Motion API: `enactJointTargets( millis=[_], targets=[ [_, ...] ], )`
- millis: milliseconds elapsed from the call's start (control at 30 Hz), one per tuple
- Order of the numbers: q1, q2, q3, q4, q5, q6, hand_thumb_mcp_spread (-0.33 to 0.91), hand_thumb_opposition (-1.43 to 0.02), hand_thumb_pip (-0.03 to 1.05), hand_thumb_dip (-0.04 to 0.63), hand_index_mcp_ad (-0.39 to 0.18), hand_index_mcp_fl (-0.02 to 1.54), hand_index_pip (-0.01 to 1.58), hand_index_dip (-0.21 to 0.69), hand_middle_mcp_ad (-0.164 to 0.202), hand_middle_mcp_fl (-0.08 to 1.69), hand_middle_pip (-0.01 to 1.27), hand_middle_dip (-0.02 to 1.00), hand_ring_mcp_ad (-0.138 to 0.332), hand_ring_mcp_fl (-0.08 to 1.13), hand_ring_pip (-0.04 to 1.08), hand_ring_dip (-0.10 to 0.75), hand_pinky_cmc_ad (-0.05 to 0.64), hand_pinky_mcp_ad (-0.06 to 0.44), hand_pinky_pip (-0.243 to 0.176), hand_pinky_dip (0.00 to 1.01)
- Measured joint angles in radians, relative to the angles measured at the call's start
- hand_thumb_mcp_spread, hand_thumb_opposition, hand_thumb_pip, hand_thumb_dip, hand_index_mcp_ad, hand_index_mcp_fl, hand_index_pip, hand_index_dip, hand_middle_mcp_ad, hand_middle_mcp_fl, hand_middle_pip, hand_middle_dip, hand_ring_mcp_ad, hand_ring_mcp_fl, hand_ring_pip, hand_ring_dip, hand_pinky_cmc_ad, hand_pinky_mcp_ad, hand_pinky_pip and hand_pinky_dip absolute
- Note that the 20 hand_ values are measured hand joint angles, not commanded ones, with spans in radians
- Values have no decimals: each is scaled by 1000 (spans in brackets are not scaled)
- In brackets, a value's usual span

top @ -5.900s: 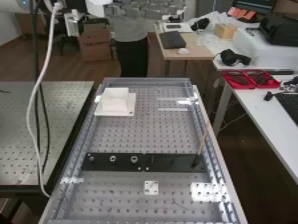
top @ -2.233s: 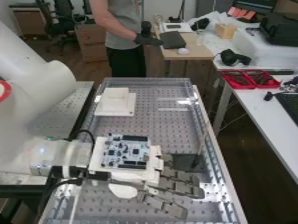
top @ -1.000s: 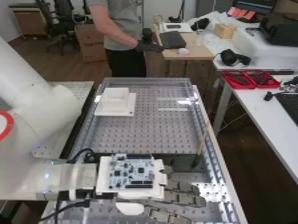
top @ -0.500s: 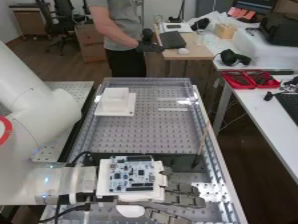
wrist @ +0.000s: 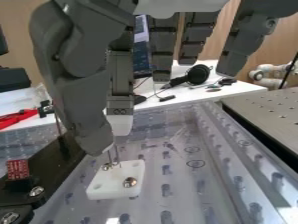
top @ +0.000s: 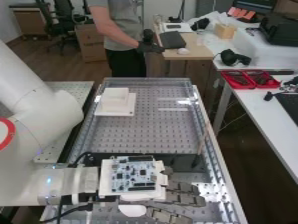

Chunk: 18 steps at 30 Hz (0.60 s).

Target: Grab the paper clip and place it in the clear container

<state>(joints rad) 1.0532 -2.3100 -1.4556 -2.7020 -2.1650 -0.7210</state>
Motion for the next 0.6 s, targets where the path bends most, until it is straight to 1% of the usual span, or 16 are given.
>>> enactJointTargets(
  millis=[167,467,533,600],
  targets=[
    [-1,-6,7,-5,-4,-3,541,-852,497,239,-173,393,1361,75,77,215,129,188,87,31,91,79,330,265,37,192],
    [-6,-16,26,-18,-14,-12,545,-852,497,239,-173,387,1351,75,77,213,129,188,87,31,94,79,330,265,37,188],
    [-7,-18,30,-21,-17,-14,545,-852,497,236,-173,421,1358,75,77,215,129,188,87,31,94,79,330,265,37,188],
    [-7,-19,31,-23,-18,-14,545,-852,497,236,-169,421,1374,75,77,215,129,188,87,31,94,79,330,265,33,188]
  ],
)
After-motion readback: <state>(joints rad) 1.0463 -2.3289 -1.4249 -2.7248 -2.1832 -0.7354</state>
